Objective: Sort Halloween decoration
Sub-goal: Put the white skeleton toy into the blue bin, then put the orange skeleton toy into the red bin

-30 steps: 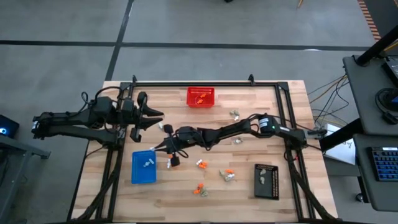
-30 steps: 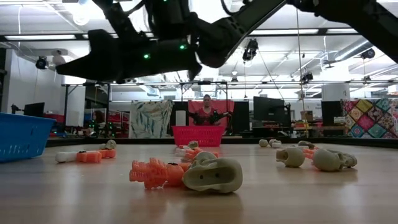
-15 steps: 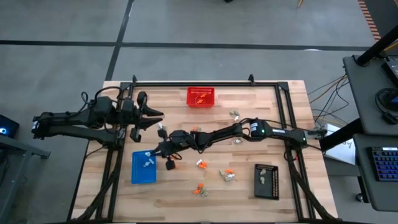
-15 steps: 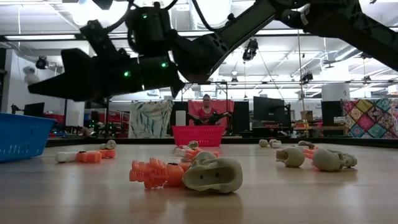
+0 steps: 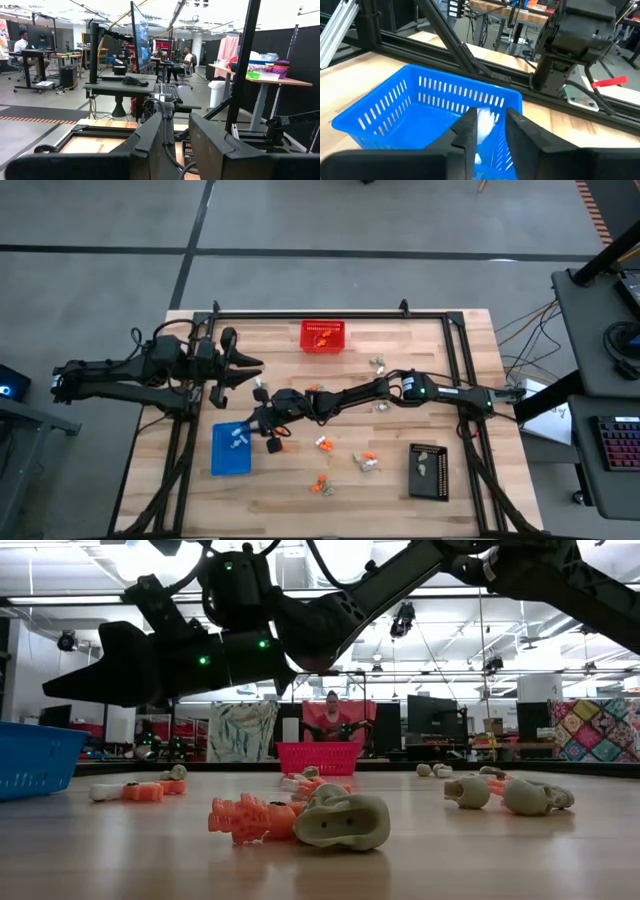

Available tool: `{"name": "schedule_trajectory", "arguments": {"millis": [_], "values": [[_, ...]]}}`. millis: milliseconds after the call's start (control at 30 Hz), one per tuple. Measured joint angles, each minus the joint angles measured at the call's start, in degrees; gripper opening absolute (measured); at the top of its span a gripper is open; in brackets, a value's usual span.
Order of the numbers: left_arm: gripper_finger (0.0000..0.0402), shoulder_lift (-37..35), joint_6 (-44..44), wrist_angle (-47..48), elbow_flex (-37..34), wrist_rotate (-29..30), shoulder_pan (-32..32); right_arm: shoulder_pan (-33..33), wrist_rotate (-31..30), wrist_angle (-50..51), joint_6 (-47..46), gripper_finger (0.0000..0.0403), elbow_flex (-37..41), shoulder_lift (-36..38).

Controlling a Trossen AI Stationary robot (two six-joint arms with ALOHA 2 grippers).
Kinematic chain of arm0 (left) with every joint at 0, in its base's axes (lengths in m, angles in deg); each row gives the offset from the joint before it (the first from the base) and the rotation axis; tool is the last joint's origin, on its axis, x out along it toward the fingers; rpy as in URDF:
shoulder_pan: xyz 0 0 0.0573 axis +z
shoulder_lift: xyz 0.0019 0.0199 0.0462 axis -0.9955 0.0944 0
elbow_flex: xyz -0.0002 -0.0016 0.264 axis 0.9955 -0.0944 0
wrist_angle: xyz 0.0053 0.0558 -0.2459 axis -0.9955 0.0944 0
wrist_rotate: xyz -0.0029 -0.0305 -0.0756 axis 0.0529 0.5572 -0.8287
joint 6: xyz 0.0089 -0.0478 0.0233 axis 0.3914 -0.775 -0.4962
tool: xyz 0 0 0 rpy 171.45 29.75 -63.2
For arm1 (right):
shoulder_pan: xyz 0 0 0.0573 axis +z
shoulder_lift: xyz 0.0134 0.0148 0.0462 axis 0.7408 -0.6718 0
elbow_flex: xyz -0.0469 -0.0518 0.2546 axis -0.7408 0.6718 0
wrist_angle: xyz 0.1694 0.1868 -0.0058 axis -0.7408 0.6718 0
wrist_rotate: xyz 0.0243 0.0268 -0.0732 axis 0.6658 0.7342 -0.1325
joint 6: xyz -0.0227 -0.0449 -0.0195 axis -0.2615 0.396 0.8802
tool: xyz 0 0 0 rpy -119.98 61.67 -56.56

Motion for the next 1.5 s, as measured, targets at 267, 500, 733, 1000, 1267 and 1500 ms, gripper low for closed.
{"name": "schedule_trajectory", "arguments": {"millis": [267, 500, 733, 1000, 1267, 1500], "values": [[0.0079, 0.1, 0.0, 0.0, 0.0, 0.1, 0.0, 0.0, 0.0, 1.9, 0.9, 0.0116, 0.0, 0.8], [0.0079, 0.4, 0.0, 4.3, 0.0, 7.7, 0.0, -0.1, 0.0, 17.2, 5.9, 0.0109, 0.0, 7.5], [0.0079, 0.7, 0.0, 7.5, 0.0, 13.6, 0.0, -0.3, -0.2, 43.4, 12.0, 0.0091, 0.0, 17.3], [0.0079, 4.0, -2.6, 7.8, 0.0, 13.6, 0.0, -0.7, -0.2, 75.1, 11.2, 0.0075, 0.1, 24.7], [0.0079, 11.6, -5.2, 10.6, 0.1, 13.5, 0.0, -0.6, 0.0, 90.3, 3.3, 0.0072, 7.9, 29.1], [0.0079, 16.8, -5.4, 11.0, 0.4, 13.5, 0.0, -0.6, 0.0, 91.0, -3.9, 0.0072, 19.5, 36.1]]}}
